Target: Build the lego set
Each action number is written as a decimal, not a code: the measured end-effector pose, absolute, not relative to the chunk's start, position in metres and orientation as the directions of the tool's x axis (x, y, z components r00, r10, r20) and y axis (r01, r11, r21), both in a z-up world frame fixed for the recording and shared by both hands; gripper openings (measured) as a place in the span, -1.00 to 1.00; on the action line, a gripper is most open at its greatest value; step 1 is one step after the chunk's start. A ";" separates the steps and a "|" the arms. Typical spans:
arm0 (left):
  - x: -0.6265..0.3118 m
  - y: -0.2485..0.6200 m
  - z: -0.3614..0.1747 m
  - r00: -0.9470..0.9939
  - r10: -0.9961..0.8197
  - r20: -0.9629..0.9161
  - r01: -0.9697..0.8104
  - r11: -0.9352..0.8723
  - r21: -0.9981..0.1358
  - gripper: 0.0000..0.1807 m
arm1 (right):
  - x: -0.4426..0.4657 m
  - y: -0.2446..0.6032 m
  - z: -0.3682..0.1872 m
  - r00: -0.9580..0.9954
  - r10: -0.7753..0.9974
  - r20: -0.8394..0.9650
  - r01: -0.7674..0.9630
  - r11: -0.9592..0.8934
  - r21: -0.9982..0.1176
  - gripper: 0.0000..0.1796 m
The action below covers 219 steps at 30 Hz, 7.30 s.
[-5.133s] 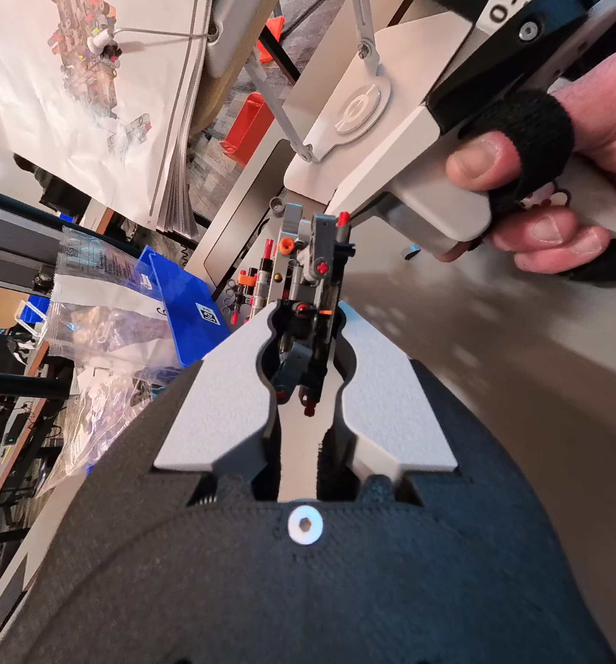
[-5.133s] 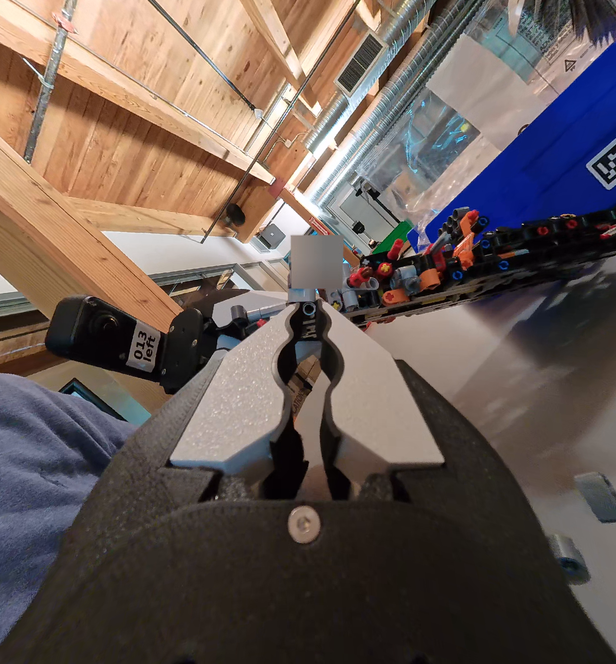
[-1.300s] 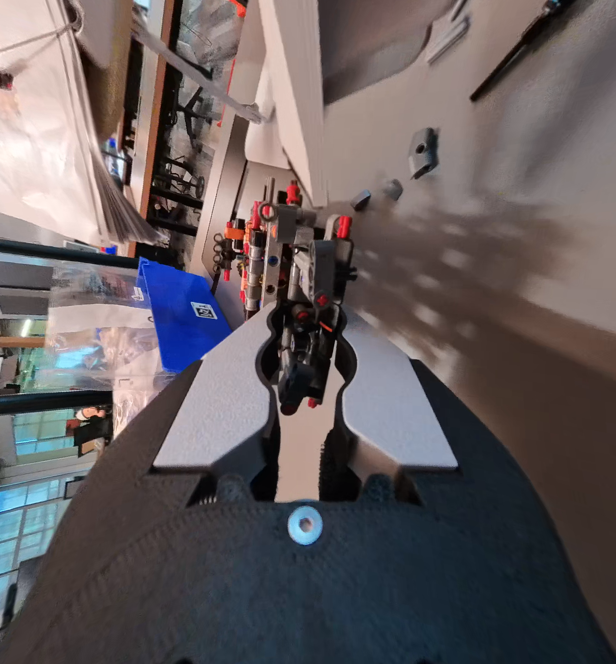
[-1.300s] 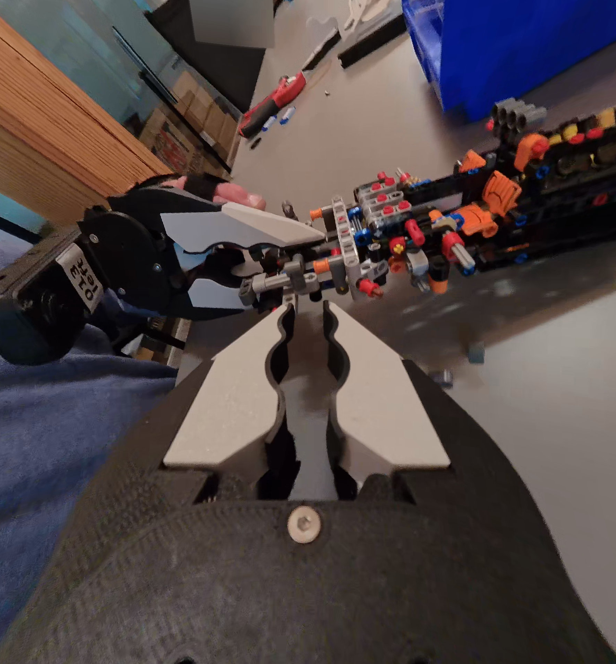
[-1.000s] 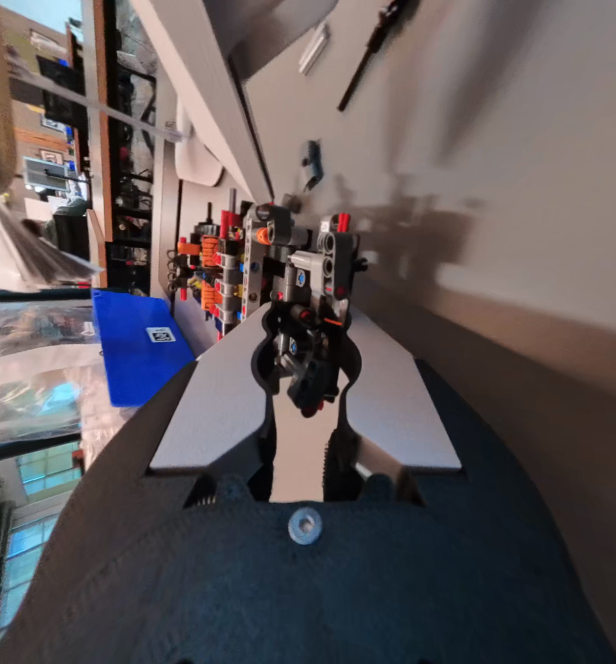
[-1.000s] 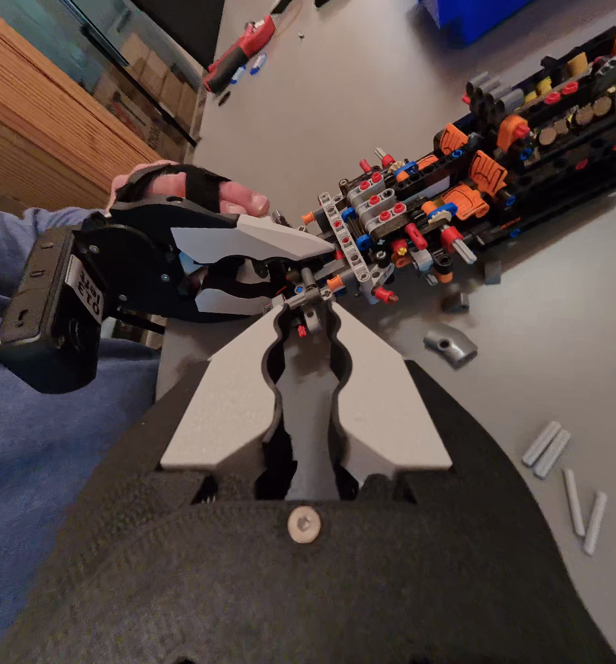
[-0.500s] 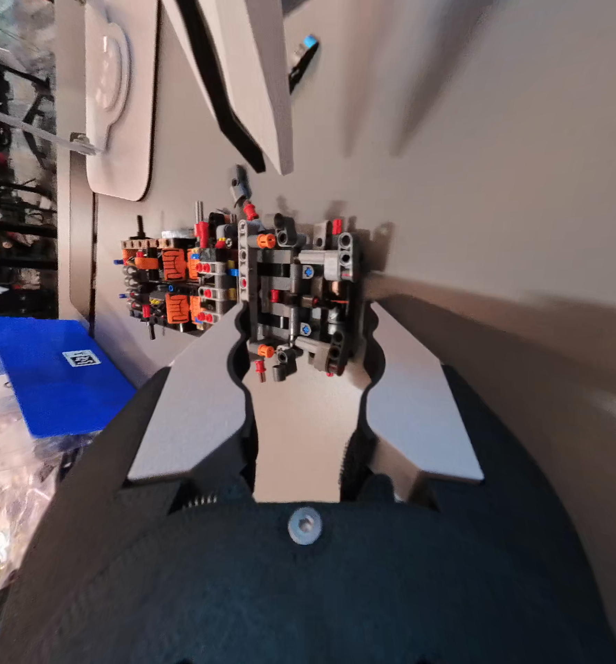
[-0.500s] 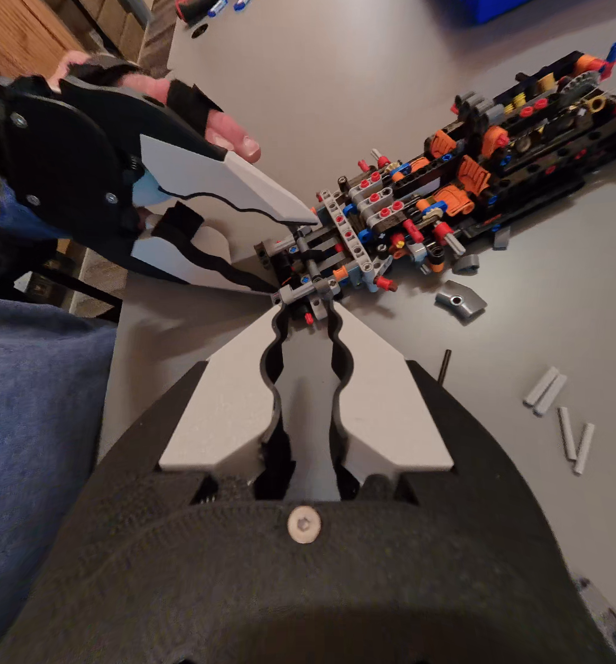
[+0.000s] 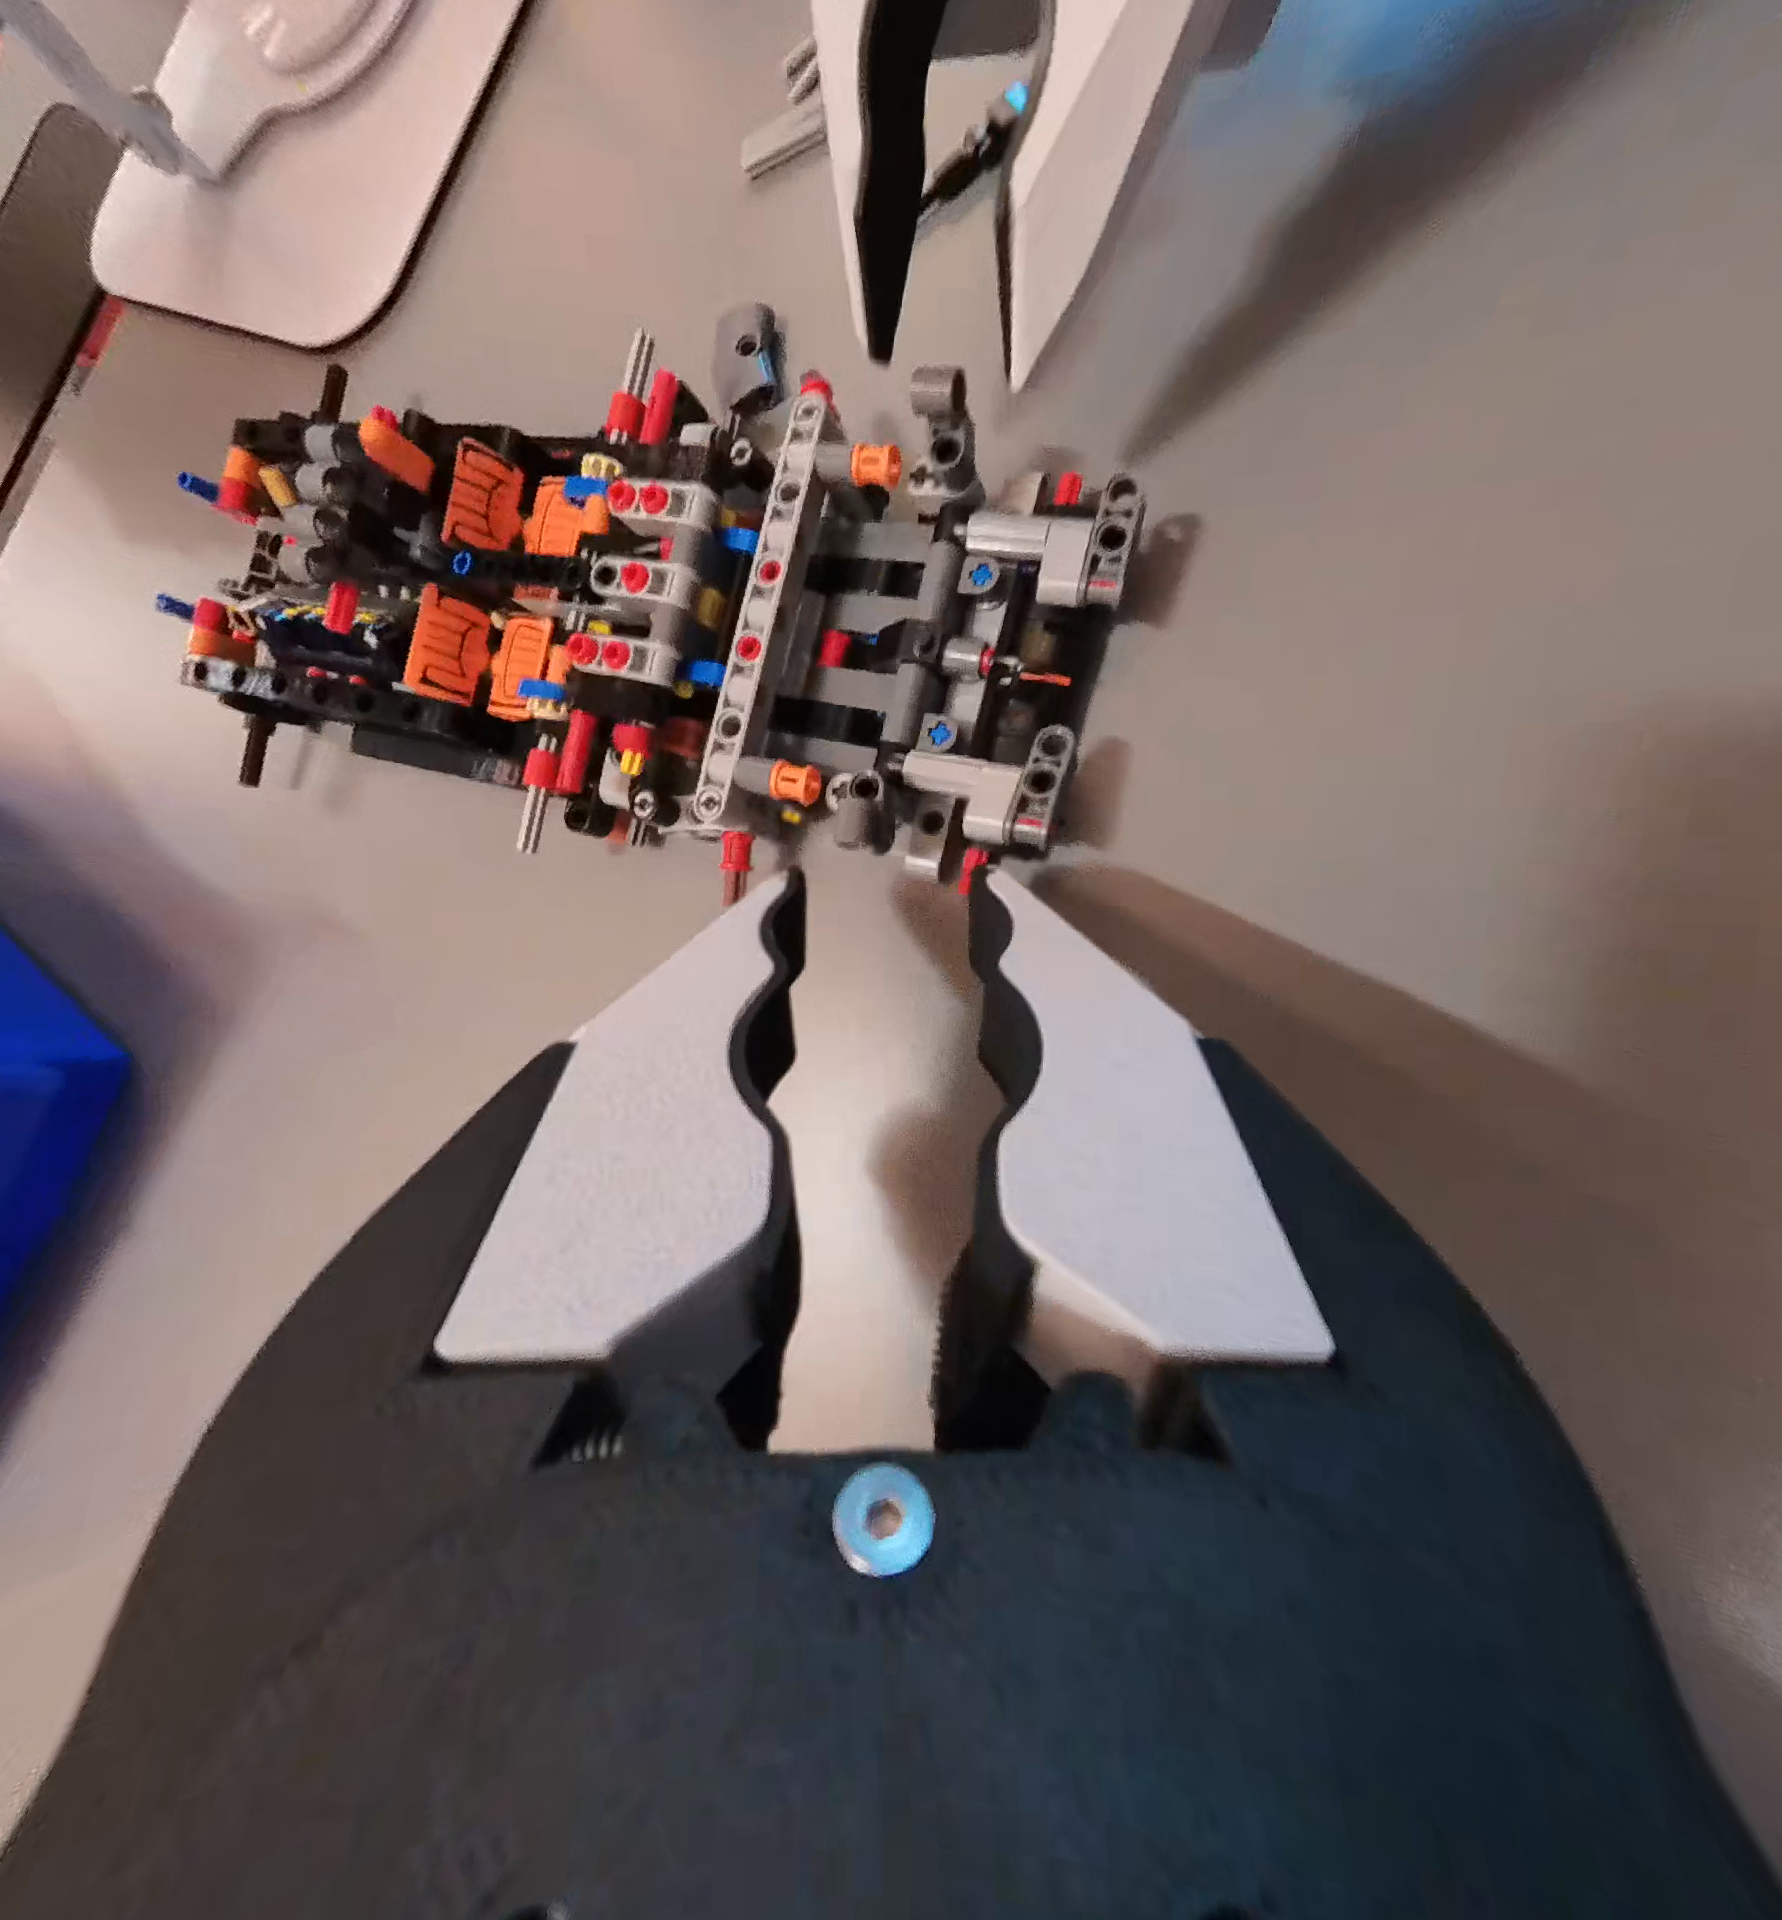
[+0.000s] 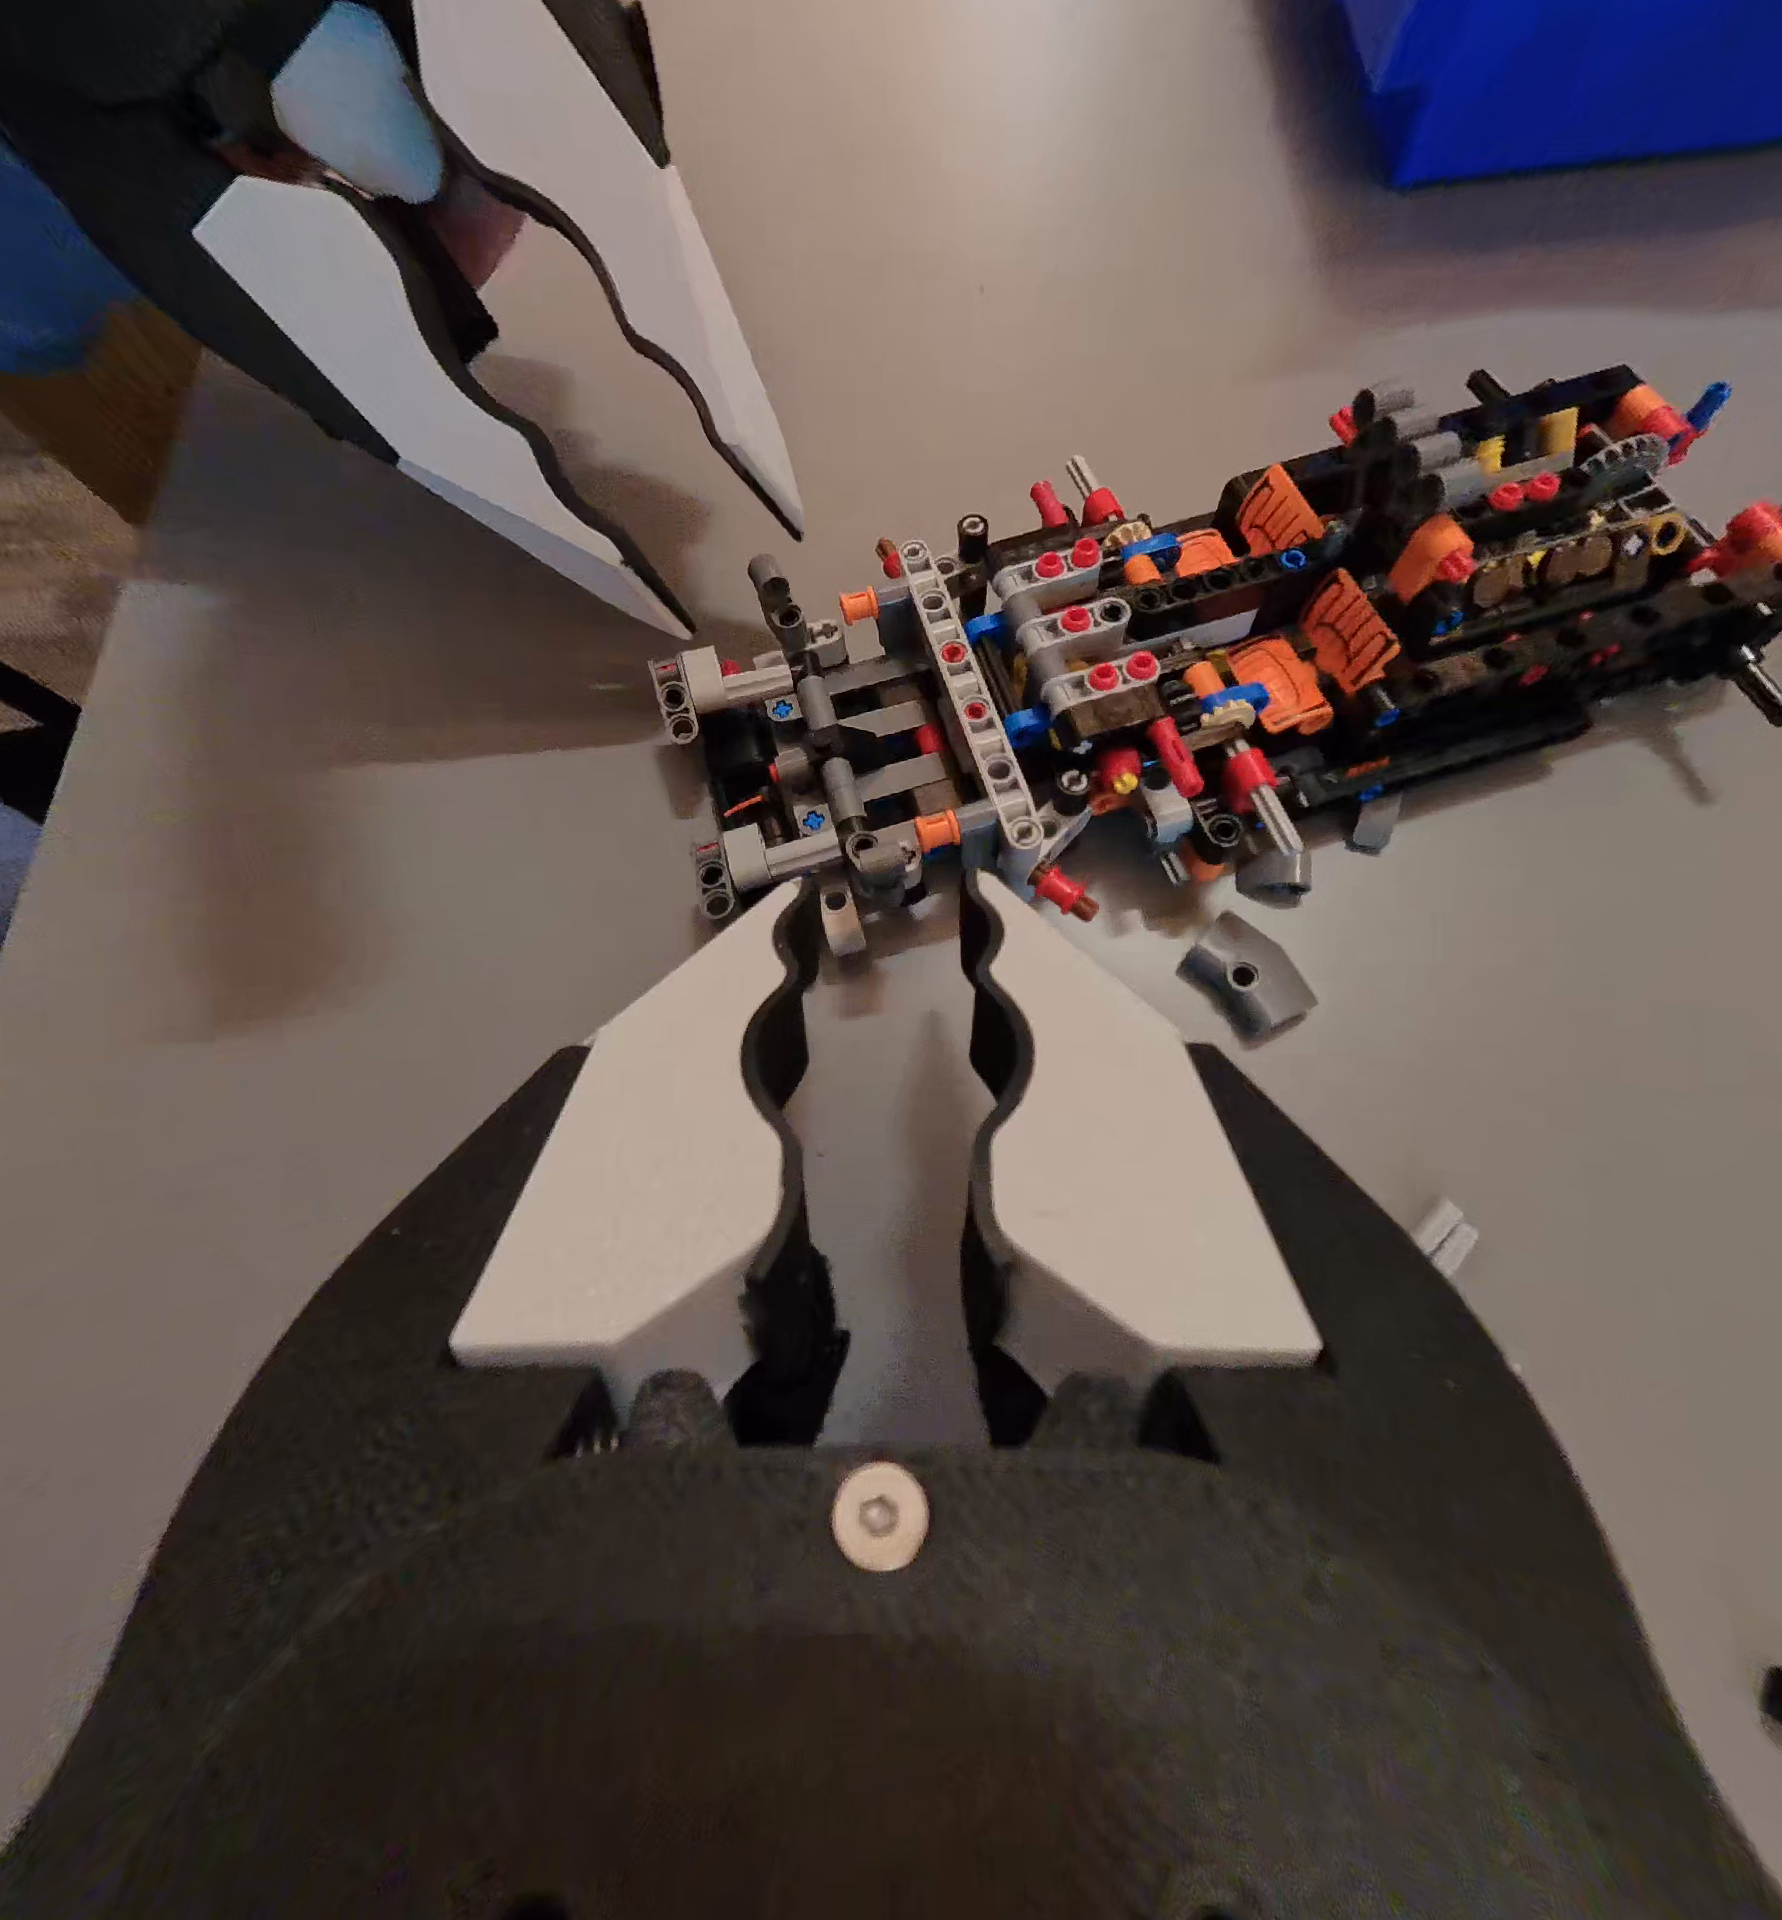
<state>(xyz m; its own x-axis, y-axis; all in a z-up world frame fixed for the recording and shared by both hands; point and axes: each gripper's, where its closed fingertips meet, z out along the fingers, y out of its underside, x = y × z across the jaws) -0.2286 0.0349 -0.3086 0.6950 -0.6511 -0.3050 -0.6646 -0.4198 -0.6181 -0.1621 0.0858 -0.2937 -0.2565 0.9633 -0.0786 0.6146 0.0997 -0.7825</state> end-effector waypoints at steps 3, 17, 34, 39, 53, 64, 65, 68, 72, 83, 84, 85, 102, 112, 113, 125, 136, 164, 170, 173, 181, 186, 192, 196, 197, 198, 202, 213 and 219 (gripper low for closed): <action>-0.226 0.042 -0.306 0.702 -0.659 -0.270 -0.635 -0.408 -0.656 -0.72 | -0.165 0.083 -0.293 -0.287 0.956 -0.057 0.612 0.137 -0.779 -0.78; -0.223 0.047 -0.311 0.655 -0.718 -0.235 -0.652 -0.380 -0.656 -0.82 | -0.166 0.082 -0.295 -0.292 0.956 0.001 0.640 0.197 -0.742 -0.89; -0.225 0.047 -0.310 0.691 -0.695 -0.201 -0.608 -0.408 -0.681 -0.87 | -0.165 0.081 -0.300 -0.272 0.962 0.015 0.652 0.195 -0.733 -0.92; -0.225 0.045 -0.308 0.709 -0.679 -0.189 -0.586 -0.418 -0.694 -0.88 | -0.165 0.079 -0.299 -0.272 0.962 0.002 0.642 0.183 -0.744 -0.88; -0.228 0.048 -0.312 0.735 -0.656 -0.171 -0.564 -0.452 -0.691 -0.87 | -0.170 0.078 -0.301 -0.285 0.958 0.016 0.642 0.203 -0.739 -0.92; -0.229 0.044 -0.305 0.799 -0.592 -0.106 -0.480 -0.522 -0.705 -0.93 | -0.170 0.078 -0.301 -0.297 0.955 0.007 0.627 0.200 -0.753 -0.92; -0.229 0.044 -0.305 0.806 -0.584 -0.095 -0.470 -0.535 -0.703 -0.93 | -0.170 0.078 -0.301 -0.298 0.954 0.007 0.626 0.201 -0.754 -0.92; -0.229 0.044 -0.305 0.834 -0.547 -0.072 -0.437 -0.575 -0.692 -0.93 | -0.170 0.079 -0.301 -0.302 0.953 0.006 0.622 0.202 -0.756 -0.92; -0.230 0.045 -0.305 0.872 -0.489 -0.031 -0.374 -0.623 -0.687 -0.93 | -0.170 0.078 -0.301 -0.313 0.950 0.004 0.614 0.206 -0.762 -0.93; -0.227 0.047 -0.306 0.850 -0.523 -0.068 -0.430 -0.613 -0.663 -0.93 | -0.168 0.080 -0.299 -0.315 0.948 -0.034 0.583 0.166 -0.795 -0.91; -0.227 0.047 -0.306 0.840 -0.537 -0.076 -0.448 -0.610 -0.654 -0.93 | -0.168 0.081 -0.297 -0.312 0.949 -0.041 0.576 0.155 -0.803 -0.91; -0.227 0.047 -0.306 0.830 -0.552 -0.080 -0.466 -0.606 -0.644 -0.93 | -0.167 0.081 -0.298 -0.310 0.949 -0.048 0.577 0.148 -0.804 -0.90; -0.225 0.048 -0.312 0.730 -0.675 -0.104 -0.573 -0.523 -0.631 -0.94 | -0.173 0.078 -0.303 -0.312 0.949 -0.046 0.585 0.154 -0.796 -0.92; -0.249 0.028 -0.298 0.781 -0.616 -0.099 -0.522 -0.558 -0.645 -0.94 | -0.199 0.059 -0.287 -0.359 0.931 -0.060 0.562 0.164 -0.811 -0.92; -0.251 0.024 -0.298 0.784 -0.613 -0.099 -0.523 -0.565 -0.638 -0.95 | -0.201 0.056 -0.288 -0.368 0.928 -0.060 0.565 0.172 -0.807 -0.92; -0.261 0.004 -0.311 0.826 -0.557 -0.082 -0.480 -0.620 -0.621 -0.82 | -0.188 0.055 -0.285 -0.336 0.938 -0.089 0.568 0.127 -0.813 -0.85; -0.254 0.024 -0.234 0.818 -0.533 -0.216 -0.486 -0.439 -0.756 -0.72 | -0.107 0.092 -0.264 -0.181 0.983 -0.016 0.561 0.090 -0.823 -0.70; -0.139 0.358 -0.098 0.695 -0.478 -0.537 -0.665 -0.143 -0.733 -0.59 | -0.019 0.467 -0.046 0.437 0.777 0.452 0.463 0.237 -0.854 0.06; -0.148 0.371 -0.133 0.676 -0.488 -0.553 -0.697 -0.177 -0.695 -0.65 | -0.037 0.512 -0.057 0.411 0.769 0.490 0.566 0.207 -0.798 0.10; -0.147 0.371 -0.133 0.676 -0.493 -0.548 -0.687 -0.153 -0.710 -0.72 | -0.041 0.518 -0.066 0.392 0.800 0.454 0.578 0.171 -0.798 0.04; -0.147 0.372 -0.136 0.666 -0.513 -0.541 -0.685 -0.134 -0.716 -0.77 | -0.044 0.513 -0.066 0.358 0.792 0.494 0.599 0.211 -0.772 -0.40; -0.146 0.369 -0.136 0.674 -0.526 -0.518 -0.670 -0.139 -0.729 -0.76 | -0.051 0.485 -0.075 0.243 0.822 0.514 0.642 0.261 -0.721 -1.00; -0.133 0.350 -0.111 0.715 -0.544 -0.440 -0.573 -0.095 -0.814 -0.62 | -0.073 0.396 -0.057 0.036 0.982 0.186 0.556 0.135 -0.820 -1.00; -0.108 0.326 -0.084 0.739 -0.624 -0.255 -0.363 -0.050 -0.930 -0.40 | -0.112 0.341 -0.023 -0.126 0.990 -0.059 0.384 -0.006 -0.923 -1.00; -0.105 0.321 -0.081 0.738 -0.641 -0.211 -0.320 -0.056 -0.946 -0.33 | -0.123 0.336 -0.020 -0.142 0.983 -0.116 0.360 -0.058 -0.931 -0.99; -0.103 0.316 -0.080 0.734 -0.661 -0.158 -0.274 -0.075 -0.959 -0.26 | -0.134 0.332 -0.019 -0.157 0.974 -0.161 0.346 -0.098 -0.933 -0.99; -0.117 0.300 -0.069 0.727 -0.686 0.021 -0.089 -0.124 -0.988 0.06 | -0.173 0.318 -0.023 -0.185 0.957 -0.222 0.315 -0.157 -0.936 -0.92; -0.203 0.300 -0.074 0.770 -0.602 0.211 0.084 -0.232 -0.969 -0.08 | -0.256 0.291 -0.026 -0.263 0.901 -0.345 0.334 -0.250 -0.909 -0.20; -0.225 0.283 -0.058 0.667 -0.689 0.283 0.167 -0.232 -0.958 0.19 | -0.267 0.298 -0.032 -0.229 0.910 -0.346 0.321 -0.264 -0.909 -0.04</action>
